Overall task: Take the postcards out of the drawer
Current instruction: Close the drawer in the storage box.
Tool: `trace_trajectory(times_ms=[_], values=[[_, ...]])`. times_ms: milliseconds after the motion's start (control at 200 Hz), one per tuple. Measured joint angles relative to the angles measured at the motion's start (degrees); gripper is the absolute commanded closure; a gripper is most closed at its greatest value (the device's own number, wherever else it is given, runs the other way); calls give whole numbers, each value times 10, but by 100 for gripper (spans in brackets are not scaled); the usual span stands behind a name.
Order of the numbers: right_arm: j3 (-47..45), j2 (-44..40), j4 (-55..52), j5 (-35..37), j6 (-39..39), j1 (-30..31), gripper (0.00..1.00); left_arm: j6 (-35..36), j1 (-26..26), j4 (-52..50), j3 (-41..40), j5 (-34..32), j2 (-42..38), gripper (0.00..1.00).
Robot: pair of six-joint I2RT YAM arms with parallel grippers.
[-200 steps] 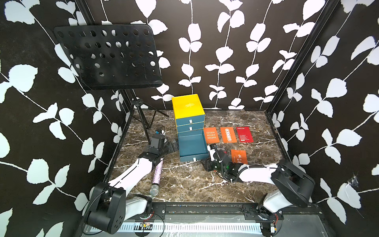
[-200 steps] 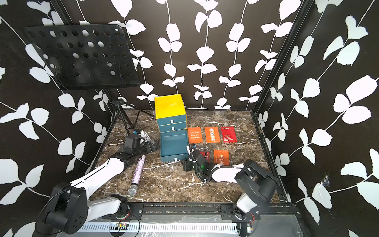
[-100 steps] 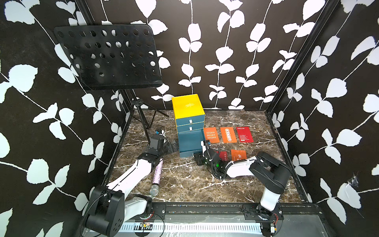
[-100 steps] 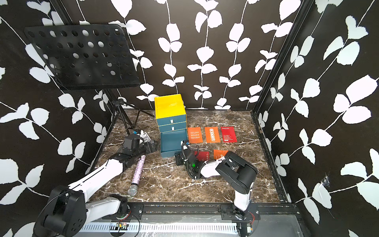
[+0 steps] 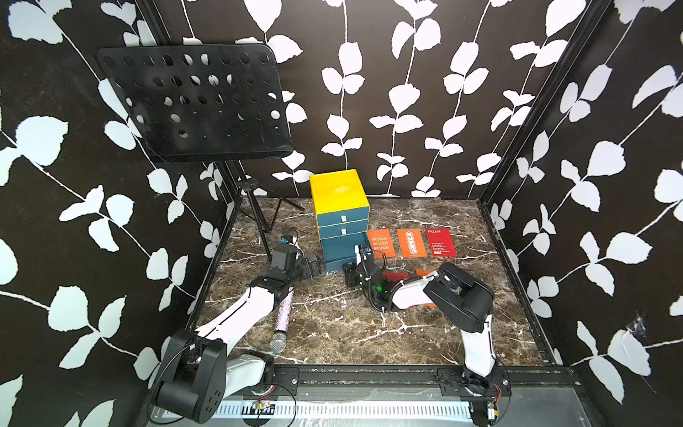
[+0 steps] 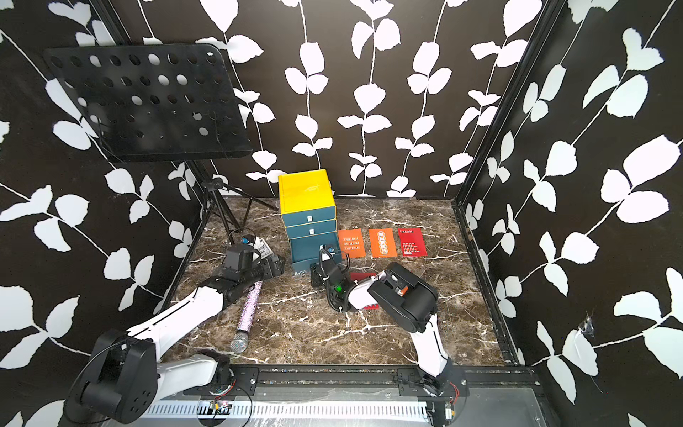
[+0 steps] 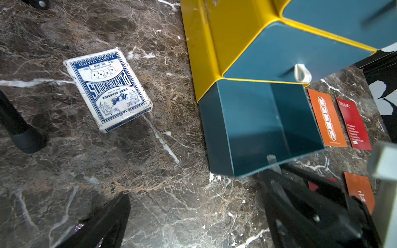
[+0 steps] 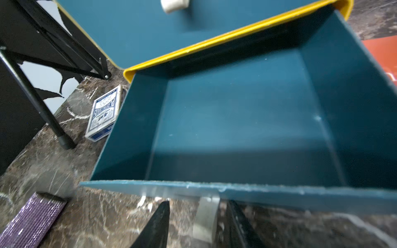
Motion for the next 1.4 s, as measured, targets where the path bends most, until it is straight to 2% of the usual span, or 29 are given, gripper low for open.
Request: trace_trajectory(times_ms=[440,885,1250,1400], values=[[134,107,17,12,-13,-23,54,0,2,4,0,1,13,1],[221,158,11,17,-20,-33,48,0,3,11,-12,1,13,1],[243,171,6,12,4,-36,43,-2,4,12,-13,1,13,1],[175,138,22,-7,13,-37,40,-2,4,12,-13,-1,13,1]])
